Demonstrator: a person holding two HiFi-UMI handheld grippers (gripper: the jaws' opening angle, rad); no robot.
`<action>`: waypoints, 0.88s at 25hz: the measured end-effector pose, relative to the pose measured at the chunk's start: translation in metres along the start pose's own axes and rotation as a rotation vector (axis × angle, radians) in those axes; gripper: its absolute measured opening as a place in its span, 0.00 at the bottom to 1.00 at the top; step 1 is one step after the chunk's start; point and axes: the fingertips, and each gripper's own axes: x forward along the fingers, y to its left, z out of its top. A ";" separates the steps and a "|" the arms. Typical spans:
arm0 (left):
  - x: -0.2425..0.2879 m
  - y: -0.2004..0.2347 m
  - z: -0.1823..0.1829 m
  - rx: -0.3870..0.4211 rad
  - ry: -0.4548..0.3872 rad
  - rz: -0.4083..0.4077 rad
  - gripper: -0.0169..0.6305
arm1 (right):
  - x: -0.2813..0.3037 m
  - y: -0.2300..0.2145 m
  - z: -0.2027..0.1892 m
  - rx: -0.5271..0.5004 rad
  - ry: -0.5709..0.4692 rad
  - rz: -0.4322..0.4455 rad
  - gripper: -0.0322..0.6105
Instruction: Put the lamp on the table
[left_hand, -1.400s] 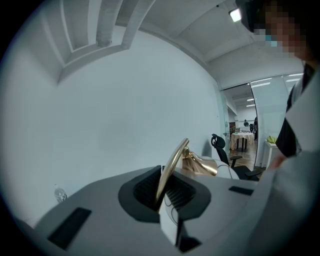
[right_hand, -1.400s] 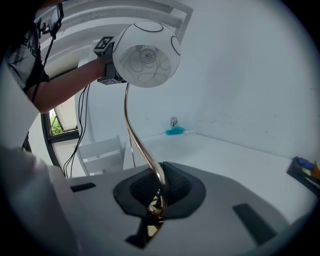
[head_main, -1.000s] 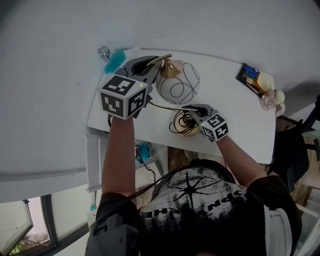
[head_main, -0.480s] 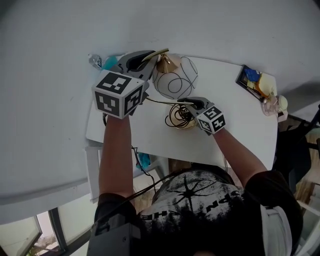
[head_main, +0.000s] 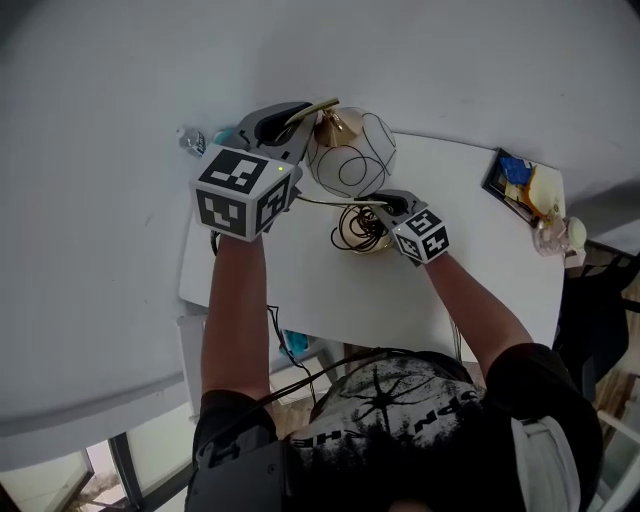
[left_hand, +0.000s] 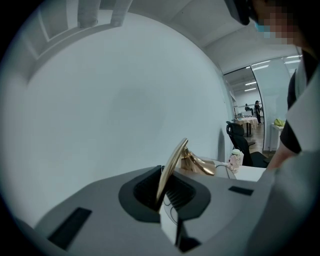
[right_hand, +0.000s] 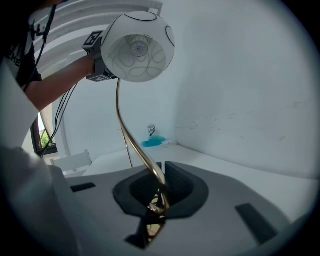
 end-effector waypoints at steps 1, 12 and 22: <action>0.003 0.003 -0.001 0.001 0.002 0.002 0.05 | 0.004 -0.004 0.000 -0.001 -0.003 0.002 0.08; 0.035 0.033 -0.018 0.006 0.046 0.024 0.05 | 0.046 -0.029 -0.002 0.015 -0.010 0.036 0.08; 0.057 0.040 -0.021 0.008 0.073 0.011 0.05 | 0.054 -0.040 -0.004 0.042 -0.035 0.032 0.08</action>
